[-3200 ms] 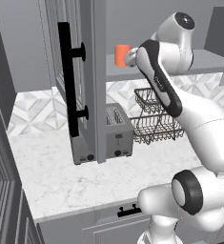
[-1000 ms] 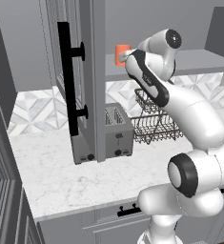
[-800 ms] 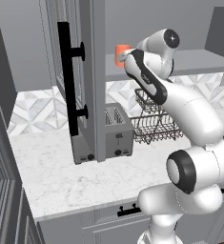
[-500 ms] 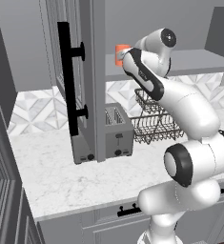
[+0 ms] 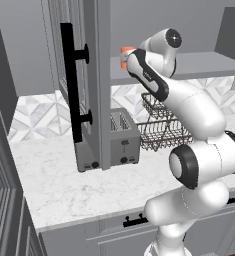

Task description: Gather all objects into one cabinet and sort the glasses and bowls to opposite sides.

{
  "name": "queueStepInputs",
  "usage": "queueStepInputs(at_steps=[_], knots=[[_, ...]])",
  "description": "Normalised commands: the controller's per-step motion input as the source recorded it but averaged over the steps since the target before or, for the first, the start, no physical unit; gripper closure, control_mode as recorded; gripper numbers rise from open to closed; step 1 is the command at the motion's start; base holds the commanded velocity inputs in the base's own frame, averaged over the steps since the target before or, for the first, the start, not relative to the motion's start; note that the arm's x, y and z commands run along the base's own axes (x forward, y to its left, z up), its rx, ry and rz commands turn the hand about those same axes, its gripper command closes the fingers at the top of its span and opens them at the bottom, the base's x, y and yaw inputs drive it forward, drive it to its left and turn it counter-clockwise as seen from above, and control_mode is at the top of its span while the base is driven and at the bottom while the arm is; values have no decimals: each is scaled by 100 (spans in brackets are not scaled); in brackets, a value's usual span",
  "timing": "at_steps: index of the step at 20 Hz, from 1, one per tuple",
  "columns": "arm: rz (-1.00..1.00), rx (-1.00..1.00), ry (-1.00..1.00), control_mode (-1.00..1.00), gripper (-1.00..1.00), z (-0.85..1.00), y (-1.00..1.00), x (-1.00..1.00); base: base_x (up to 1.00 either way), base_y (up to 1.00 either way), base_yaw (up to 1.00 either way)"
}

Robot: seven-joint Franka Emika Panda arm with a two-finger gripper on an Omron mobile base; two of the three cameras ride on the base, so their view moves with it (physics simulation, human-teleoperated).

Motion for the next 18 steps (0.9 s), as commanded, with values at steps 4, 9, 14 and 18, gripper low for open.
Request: queueStepInputs(at_steps=[4,9,14,18], knots=[[0,0,0,-100,100,-12,20,14,0,0,0],[0,0,0,-100,100,-7,18,10,0,0,0],[0,0,0,-100,100,0,0,0,0,0,0],[0,0,0,-100,100,0,0,0,0,0,0]])
